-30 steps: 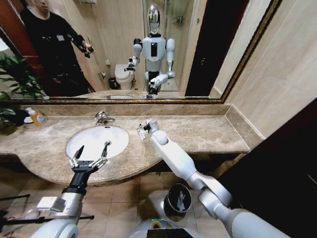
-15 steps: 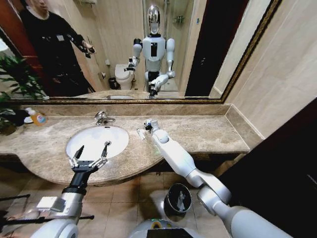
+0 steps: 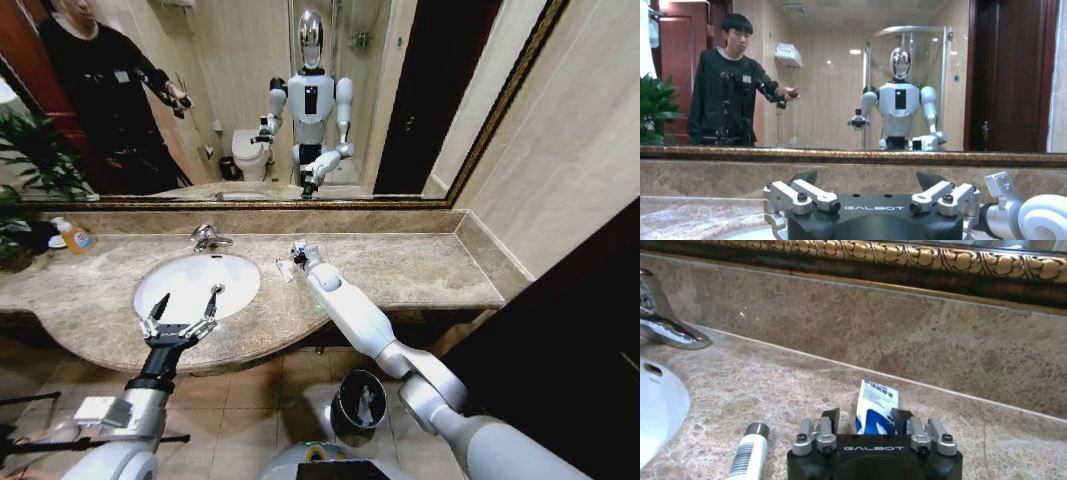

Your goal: Pick up the trash from the sink and place it in the trash bin.

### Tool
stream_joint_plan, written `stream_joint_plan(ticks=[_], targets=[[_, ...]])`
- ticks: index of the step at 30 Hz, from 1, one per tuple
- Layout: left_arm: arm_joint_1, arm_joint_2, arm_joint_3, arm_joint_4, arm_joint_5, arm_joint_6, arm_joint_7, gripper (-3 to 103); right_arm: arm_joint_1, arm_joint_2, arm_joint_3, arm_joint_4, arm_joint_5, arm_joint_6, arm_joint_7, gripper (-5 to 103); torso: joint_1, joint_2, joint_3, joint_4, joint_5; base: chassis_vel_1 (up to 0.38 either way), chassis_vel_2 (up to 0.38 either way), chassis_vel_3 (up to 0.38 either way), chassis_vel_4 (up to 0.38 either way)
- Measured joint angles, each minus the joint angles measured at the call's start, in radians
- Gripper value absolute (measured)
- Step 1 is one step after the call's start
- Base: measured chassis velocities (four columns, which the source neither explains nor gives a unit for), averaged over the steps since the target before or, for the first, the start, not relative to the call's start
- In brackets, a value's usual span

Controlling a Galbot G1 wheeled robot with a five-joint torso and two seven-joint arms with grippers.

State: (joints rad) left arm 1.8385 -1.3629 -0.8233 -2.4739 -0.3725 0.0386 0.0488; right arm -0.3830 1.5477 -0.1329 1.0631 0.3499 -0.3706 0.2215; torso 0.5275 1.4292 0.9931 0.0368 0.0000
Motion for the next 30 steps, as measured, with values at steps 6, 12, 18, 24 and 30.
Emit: stream_joint_plan(ticks=[6,12,18,24,30], targets=[[0.000,0.000,0.000,0.000,0.000,0.000,0.000,100,0.008,-0.002,0.002,-0.008,-0.004,0.010,0.000,53,0.000,0.000,0.000,0.0000,0.0000,0.000,0.000,0.000,0.000],[0.000,0.000,0.000,0.000,0.000,0.000,0.000,100,0.010,-0.008,0.002,-0.010,-0.002,0.010,-0.008,36,0.000,0.000,0.000,0.0000,0.0000,0.000,0.000,0.000,0.000],[0.000,0.000,0.000,0.000,0.000,0.000,0.000,100,0.006,-0.011,0.000,-0.010,0.000,0.009,-0.019,20,0.000,0.000,0.000,0.0000,0.0000,0.000,0.000,0.000,0.000],[0.000,0.000,0.000,0.000,0.000,0.000,0.000,100,0.006,-0.009,-0.003,-0.015,-0.001,0.010,-0.024,5,0.000,0.000,0.000,0.0000,0.0000,0.000,0.000,0.000,0.000],[0.000,0.000,0.000,0.000,0.000,0.000,0.000,100,0.000,-0.005,-0.006,-0.015,-0.002,0.016,-0.025,0,0.000,0.000,0.000,-0.0001,0.0000,0.000,0.000,0.000,0.000]])
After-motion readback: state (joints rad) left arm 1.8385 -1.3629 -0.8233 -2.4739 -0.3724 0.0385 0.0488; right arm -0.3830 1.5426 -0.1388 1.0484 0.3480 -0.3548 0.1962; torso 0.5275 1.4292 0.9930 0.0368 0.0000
